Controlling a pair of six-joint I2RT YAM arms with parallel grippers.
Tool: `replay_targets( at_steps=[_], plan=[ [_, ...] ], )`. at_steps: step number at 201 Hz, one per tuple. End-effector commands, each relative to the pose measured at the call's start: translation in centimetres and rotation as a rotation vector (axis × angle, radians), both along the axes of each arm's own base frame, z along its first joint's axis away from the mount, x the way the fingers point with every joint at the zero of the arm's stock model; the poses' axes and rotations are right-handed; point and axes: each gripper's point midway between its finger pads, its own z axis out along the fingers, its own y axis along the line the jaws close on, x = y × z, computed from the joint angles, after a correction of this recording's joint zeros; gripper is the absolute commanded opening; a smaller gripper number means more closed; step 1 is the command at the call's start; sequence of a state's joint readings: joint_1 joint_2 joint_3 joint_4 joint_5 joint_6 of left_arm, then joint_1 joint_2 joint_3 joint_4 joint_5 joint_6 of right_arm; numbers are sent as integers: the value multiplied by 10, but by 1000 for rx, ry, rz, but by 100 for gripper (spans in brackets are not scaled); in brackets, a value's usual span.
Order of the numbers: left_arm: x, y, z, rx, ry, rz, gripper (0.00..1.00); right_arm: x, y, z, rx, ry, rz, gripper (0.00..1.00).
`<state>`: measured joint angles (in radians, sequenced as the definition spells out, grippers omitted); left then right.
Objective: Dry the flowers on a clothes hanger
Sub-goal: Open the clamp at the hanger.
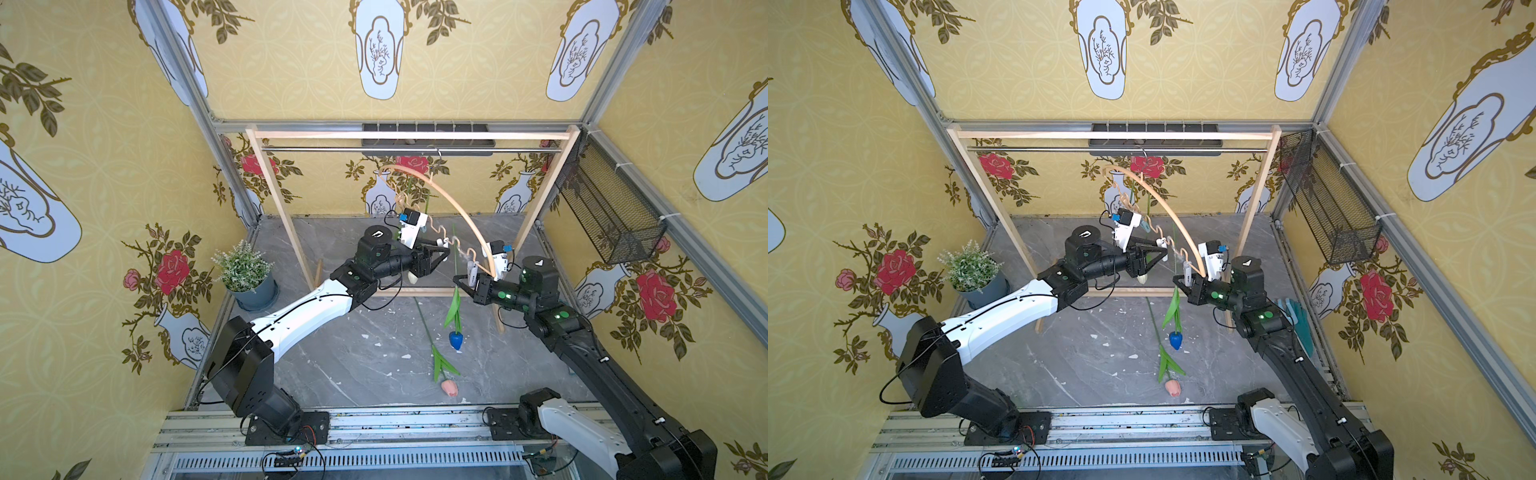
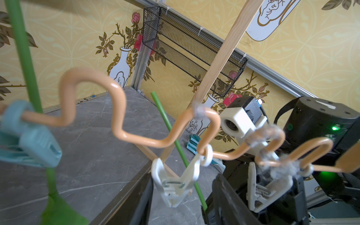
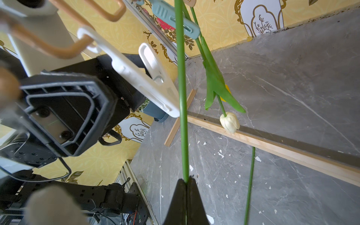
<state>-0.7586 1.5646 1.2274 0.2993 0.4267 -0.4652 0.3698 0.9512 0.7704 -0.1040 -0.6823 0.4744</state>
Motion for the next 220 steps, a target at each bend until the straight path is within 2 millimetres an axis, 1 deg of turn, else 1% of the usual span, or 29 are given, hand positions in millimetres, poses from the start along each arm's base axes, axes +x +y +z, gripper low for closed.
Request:
replay_targets(
  at_steps=[1,57,64,82,94,144,209,220],
  plan=[
    [1,-3,5,-13,-25,-11,53,1,4,13,15,-55,25,0],
    [1,-2,5,-11,-29,-8,47,1,6,16,22,-61,39,0],
    [1,-2,5,-10,-27,-8,48,1,6,16,23,-61,41,0],
    [1,-2,3,-8,-24,-9,56,0,7,17,26,-63,49,0],
    [1,-2,1,-5,-22,-8,56,-1,8,17,30,-63,56,0],
    [0,-2,1,-8,-19,-12,44,0,8,18,34,-64,54,0],
    [0,-2,0,-7,-10,-9,42,0,9,19,39,-65,52,0],
    [0,-2,0,-6,-10,-10,47,0,9,19,39,-64,52,0]
  ],
)
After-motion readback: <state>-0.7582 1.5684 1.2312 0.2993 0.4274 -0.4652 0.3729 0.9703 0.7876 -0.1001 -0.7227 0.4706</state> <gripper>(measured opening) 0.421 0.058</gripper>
